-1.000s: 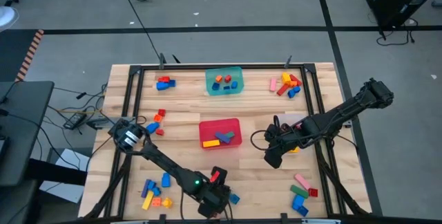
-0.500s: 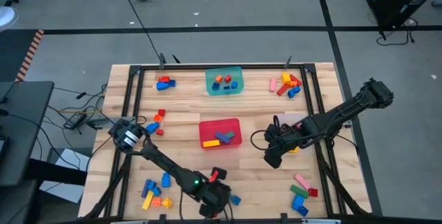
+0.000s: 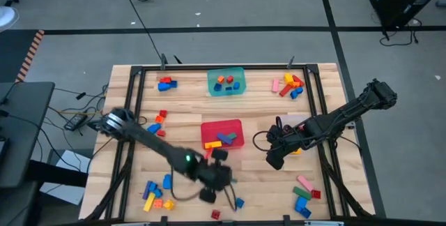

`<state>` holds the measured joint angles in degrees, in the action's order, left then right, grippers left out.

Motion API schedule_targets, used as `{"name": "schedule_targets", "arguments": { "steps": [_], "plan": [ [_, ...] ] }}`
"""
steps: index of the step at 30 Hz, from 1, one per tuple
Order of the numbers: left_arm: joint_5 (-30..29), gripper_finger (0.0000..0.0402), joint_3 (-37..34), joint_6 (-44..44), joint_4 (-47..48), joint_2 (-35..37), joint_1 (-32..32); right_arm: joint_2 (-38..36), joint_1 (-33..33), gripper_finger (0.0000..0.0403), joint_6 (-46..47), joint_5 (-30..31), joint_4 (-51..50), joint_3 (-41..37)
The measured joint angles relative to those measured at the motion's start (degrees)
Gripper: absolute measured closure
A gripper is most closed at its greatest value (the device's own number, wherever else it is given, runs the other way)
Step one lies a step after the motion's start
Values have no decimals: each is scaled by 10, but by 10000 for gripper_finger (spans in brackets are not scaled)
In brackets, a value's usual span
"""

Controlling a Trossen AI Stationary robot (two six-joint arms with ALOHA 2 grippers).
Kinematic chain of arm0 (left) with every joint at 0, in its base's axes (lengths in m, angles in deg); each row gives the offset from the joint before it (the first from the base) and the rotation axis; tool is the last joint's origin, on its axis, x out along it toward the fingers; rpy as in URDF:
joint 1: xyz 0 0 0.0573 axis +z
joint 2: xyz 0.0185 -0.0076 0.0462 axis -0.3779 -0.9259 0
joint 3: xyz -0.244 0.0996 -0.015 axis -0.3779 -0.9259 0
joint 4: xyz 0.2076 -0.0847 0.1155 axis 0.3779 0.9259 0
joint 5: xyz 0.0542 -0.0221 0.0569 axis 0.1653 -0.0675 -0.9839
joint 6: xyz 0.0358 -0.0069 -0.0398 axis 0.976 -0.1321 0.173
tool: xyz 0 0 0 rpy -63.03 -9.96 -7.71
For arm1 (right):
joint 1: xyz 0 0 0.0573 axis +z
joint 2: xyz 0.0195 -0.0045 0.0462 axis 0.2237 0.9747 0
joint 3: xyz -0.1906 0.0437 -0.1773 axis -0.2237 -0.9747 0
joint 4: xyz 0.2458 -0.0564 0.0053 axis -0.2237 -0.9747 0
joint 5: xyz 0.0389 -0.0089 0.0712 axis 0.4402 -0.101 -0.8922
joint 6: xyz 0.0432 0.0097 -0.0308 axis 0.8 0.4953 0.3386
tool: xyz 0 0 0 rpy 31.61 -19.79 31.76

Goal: Sort blocks by size
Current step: Put the green block into the red bin, then put the red 4 stud game piece into the blue bin

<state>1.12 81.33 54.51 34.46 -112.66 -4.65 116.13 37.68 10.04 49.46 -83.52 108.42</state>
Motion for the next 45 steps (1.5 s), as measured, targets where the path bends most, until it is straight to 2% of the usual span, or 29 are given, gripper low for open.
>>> {"name": "schedule_targets", "arguments": {
  "steps": [6, 12, 15, 18, 21, 26, 34, 39, 45],
  "plan": [
    [-7, 346, 0, 49, 21, 68, 82, 0, 0, 208, 3, 0, 16, 0],
    [22, 345, -4, 81, 31, 72, 169, 0, 0, 208, 3, 0, 21, 0],
    [54, 345, -43, 84, 13, 68, 201, 0, 0, 208, 3, 0, 21, 0],
    [63, 345, -112, 74, -43, 67, 222, 0, 0, 208, 4, 0, 21, 0],
    [77, 345, -167, 57, -91, 72, 237, 0, 0, 208, 19, 0, 21, 0],
    [80, 333, -208, 35, -131, 72, 252, 0, 0, 208, 40, 0, 21, 0],
    [77, 281, -213, 40, -148, 72, 263, 0, 0, 208, 70, 20, 21, 0],
    [77, 277, -213, 45, -164, 73, 269, 0, 0, 208, 74, 44, 22, 0],
    [76, 276, -200, 45, -168, 73, 270, 0, -1, 208, 74, 44, 27, 0]
  ]
}}
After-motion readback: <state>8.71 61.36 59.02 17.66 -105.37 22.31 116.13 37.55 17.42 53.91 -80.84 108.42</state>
